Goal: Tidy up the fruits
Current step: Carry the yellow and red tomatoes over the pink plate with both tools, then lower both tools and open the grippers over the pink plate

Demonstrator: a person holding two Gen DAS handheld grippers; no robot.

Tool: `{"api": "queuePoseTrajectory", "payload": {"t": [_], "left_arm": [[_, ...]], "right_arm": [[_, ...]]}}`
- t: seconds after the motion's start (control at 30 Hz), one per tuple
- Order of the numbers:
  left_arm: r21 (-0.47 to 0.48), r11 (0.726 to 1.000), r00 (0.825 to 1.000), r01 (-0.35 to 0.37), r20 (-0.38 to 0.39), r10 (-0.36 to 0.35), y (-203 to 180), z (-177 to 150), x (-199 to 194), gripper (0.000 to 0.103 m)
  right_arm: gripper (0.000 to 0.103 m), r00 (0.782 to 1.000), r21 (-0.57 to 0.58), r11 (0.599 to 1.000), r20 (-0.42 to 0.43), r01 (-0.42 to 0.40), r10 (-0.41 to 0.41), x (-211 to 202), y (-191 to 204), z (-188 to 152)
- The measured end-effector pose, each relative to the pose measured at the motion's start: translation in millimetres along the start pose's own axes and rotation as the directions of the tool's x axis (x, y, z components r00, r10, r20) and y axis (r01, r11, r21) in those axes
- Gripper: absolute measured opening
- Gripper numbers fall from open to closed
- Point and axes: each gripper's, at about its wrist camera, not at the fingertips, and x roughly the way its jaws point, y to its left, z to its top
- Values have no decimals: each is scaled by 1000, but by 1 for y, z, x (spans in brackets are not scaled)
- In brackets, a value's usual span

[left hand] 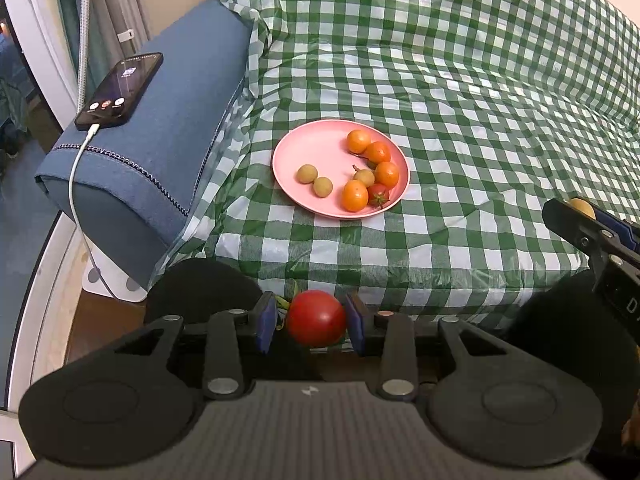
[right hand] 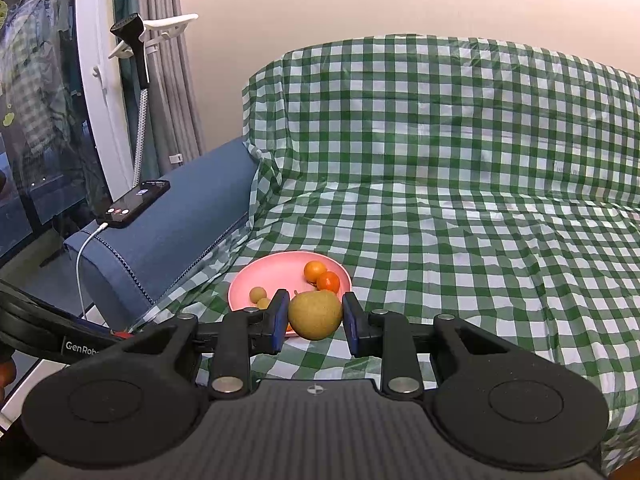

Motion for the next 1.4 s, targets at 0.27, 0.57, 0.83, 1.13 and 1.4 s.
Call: {"api": "queuePoseTrajectory", "payload": {"t": [0.27,0.57,0.83,1.13,1.4], "left_arm": [[-5,1000,999,10,-31,-10,2,5,13,41],[-16,1000,998,12,-55,-12,7,34,38,41],[-30,1000,999,4,-50,-6,9,89,74,41],[-37,999,997,-6,-77,3,4,156,147,41],[-19,1000,992,-14,-128,12,-1,184,215,41]], "right_arm": [[30,999,9,1000,-38,-1,1,15,-6,-3],[30,997,-1,1000,-81,12,-12,46,-12,1],[30,994,-14,1000,-110,-16,15,101,-3,17],[30,989,-54,998,-146,-38,30,192,18,32],[30,978,-91,994,-204,-55,36,262,28,26]]}}
